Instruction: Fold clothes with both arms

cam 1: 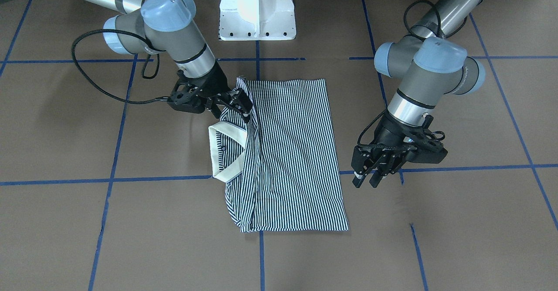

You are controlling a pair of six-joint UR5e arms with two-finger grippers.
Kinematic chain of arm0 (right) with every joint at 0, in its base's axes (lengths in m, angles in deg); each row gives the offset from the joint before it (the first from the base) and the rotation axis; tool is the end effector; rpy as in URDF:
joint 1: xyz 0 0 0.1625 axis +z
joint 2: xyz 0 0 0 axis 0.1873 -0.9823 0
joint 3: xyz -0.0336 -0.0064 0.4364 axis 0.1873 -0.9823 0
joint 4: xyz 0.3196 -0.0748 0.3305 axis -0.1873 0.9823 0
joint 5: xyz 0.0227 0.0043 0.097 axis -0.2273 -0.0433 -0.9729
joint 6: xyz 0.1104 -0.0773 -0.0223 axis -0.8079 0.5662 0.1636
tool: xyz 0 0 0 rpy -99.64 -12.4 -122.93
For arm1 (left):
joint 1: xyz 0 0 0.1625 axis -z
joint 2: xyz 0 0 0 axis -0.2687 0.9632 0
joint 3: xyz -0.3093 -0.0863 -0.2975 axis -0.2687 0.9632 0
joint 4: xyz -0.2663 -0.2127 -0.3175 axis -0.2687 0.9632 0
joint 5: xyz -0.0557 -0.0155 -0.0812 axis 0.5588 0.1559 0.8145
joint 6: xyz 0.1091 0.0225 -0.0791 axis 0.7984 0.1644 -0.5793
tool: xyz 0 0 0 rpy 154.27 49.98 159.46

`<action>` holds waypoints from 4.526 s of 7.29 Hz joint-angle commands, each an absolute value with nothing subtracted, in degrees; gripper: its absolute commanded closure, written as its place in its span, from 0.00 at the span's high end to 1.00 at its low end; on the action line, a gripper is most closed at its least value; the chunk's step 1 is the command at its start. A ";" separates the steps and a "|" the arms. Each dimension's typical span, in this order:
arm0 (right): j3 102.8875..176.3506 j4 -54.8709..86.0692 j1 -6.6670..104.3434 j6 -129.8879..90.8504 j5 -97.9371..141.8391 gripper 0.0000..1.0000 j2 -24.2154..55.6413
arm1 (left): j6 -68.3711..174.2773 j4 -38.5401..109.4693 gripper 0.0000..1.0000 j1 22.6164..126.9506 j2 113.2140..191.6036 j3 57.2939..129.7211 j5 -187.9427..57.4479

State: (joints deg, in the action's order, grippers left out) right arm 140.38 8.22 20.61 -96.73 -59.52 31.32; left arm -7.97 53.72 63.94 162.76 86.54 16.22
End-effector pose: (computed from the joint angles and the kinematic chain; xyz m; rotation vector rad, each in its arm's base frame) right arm -0.6013 -0.4832 0.2132 0.0274 -1.0758 0.4207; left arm 0.4462 -0.6561 0.3168 0.4518 1.1269 -0.3839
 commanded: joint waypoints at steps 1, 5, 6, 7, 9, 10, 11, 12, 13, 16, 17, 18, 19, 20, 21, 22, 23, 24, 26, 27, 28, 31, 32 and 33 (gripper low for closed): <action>132.89 18.01 18.40 -84.62 -57.44 1.00 39.43 | -7.99 53.83 0.54 63.67 162.08 86.74 16.23; 126.88 17.43 17.68 -82.73 -54.96 1.00 42.80 | -8.08 53.92 0.54 63.31 162.08 86.83 16.23; 125.82 17.43 17.42 -82.30 -54.96 1.00 42.63 | -8.08 53.92 0.54 63.23 162.17 86.83 16.23; 125.81 17.51 17.42 -82.03 -55.31 1.00 42.28 | -8.08 53.92 0.54 63.31 162.08 87.00 16.23; 128.08 17.78 17.68 -80.90 -56.88 1.00 38.09 | -8.08 53.92 0.54 63.31 162.08 87.00 16.23; 132.54 17.78 18.21 -78.19 -57.41 1.00 33.10 | -8.08 53.92 0.54 63.31 162.08 87.00 16.23; 138.85 17.95 18.65 -75.99 -57.59 1.00 27.13 | -8.08 53.92 0.54 63.31 162.08 87.00 16.23; 141.17 18.13 18.56 -75.45 -57.86 0.99 25.59 | -8.08 53.83 0.54 63.31 162.08 87.35 16.23; 141.28 18.91 18.56 -75.53 -57.68 0.99 27.06 | -8.08 53.83 0.54 63.31 162.08 87.44 16.23; 141.72 18.83 16.73 -80.41 -56.90 0.97 27.34 | -8.08 53.66 0.54 63.31 161.47 88.40 16.23; 142.85 18.75 14.02 -86.63 -54.02 0.85 27.42 | -8.08 53.40 0.54 63.31 161.29 88.93 16.23; 144.52 18.83 11.47 -91.30 -51.38 0.75 27.16 | -8.08 53.31 0.54 63.31 161.29 88.93 16.23; 145.32 18.83 9.53 -98.40 -49.96 0.66 27.16 | -8.08 53.31 0.54 63.31 161.29 88.93 16.31; 146.63 18.83 7.25 -103.08 -46.99 0.62 26.64 | -8.08 53.31 0.54 63.31 161.29 88.93 16.23; 148.47 19.01 6.09 -104.78 -46.87 0.62 25.24 | -8.08 53.22 0.54 63.40 161.29 89.02 16.23; 148.40 19.10 4.69 -108.45 -46.70 0.60 24.88 | -8.17 53.13 0.54 63.40 161.20 89.72 16.23; 147.97 19.10 4.07 -109.70 -46.61 0.59 25.40 | -8.17 53.04 0.54 63.31 160.59 90.33 16.23; 147.70 19.10 3.80 -109.72 -46.52 0.59 25.23 | -8.17 53.04 0.54 63.31 160.33 90.69 16.31; 147.26 19.10 3.88 -109.72 -46.52 0.49 25.23 | -8.17 53.04 0.54 63.31 160.32 90.69 16.23; 147.26 19.10 3.88 -109.63 -46.61 0.20 25.05 | -8.17 53.04 0.54 63.31 160.32 90.69 16.23; 147.35 19.10 4.15 -109.54 -46.70 0.00 24.79 | -8.17 53.04 0.54 63.31 160.32 90.69 16.23; 147.44 19.18 5.73 -109.10 -47.22 0.00 25.23 | -8.08 53.04 0.54 63.31 160.24 90.69 16.23; 147.61 19.18 6.08 -109.01 -47.22 0.00 25.31 | -8.17 52.96 0.54 63.31 160.24 90.69 16.23; 148.48 19.18 6.26 -109.10 -47.49 0.00 25.32 | -8.17 53.04 0.54 63.31 160.24 90.69 16.23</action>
